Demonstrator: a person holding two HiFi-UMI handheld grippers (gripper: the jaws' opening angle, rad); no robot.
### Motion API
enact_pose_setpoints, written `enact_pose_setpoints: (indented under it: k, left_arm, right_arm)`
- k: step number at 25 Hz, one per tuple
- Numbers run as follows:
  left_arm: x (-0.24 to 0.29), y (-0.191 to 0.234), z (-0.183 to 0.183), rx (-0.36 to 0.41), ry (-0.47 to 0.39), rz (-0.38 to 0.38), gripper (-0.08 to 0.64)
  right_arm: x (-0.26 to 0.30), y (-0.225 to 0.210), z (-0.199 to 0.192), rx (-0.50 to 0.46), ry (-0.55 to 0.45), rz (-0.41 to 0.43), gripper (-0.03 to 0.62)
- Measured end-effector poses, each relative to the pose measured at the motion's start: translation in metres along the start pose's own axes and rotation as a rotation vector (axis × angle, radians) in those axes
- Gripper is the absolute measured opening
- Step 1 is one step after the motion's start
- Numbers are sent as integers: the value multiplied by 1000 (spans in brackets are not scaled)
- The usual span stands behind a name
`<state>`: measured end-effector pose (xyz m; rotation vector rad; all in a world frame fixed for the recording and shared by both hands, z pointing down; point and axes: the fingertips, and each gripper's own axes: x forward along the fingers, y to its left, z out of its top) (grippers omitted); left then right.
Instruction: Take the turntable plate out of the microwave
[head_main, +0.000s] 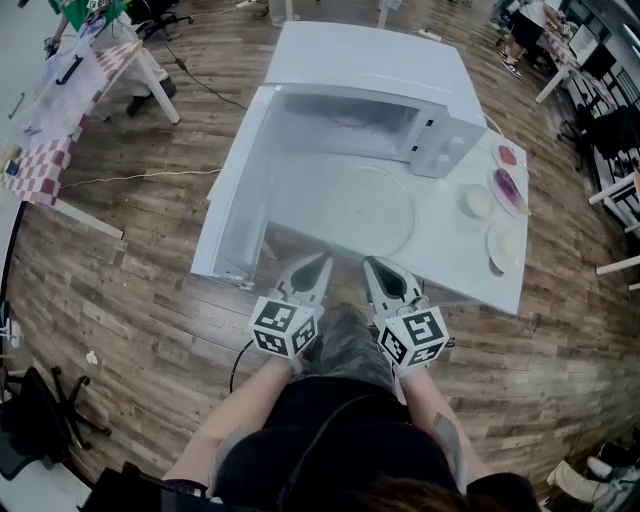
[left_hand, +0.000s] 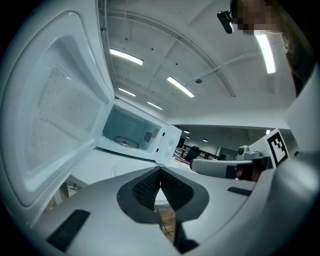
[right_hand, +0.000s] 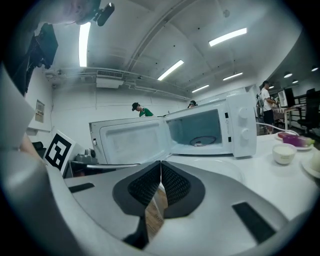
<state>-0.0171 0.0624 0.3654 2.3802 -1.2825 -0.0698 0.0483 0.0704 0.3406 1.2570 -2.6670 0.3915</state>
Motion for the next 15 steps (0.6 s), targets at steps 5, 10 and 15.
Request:
enact_pose_setpoints:
  k: [5, 10, 15]
  left_arm:
    - [2, 11, -8, -34, 19, 23, 12]
    - [8, 19, -7, -41, 27, 38, 11]
    - [20, 29, -4, -63, 26, 53, 12]
  right_arm:
    - [8, 1, -13, 25, 40, 22, 23]
    - [17, -2, -16, 29, 54, 40, 23]
    - [28, -17, -16, 34, 70, 43, 23]
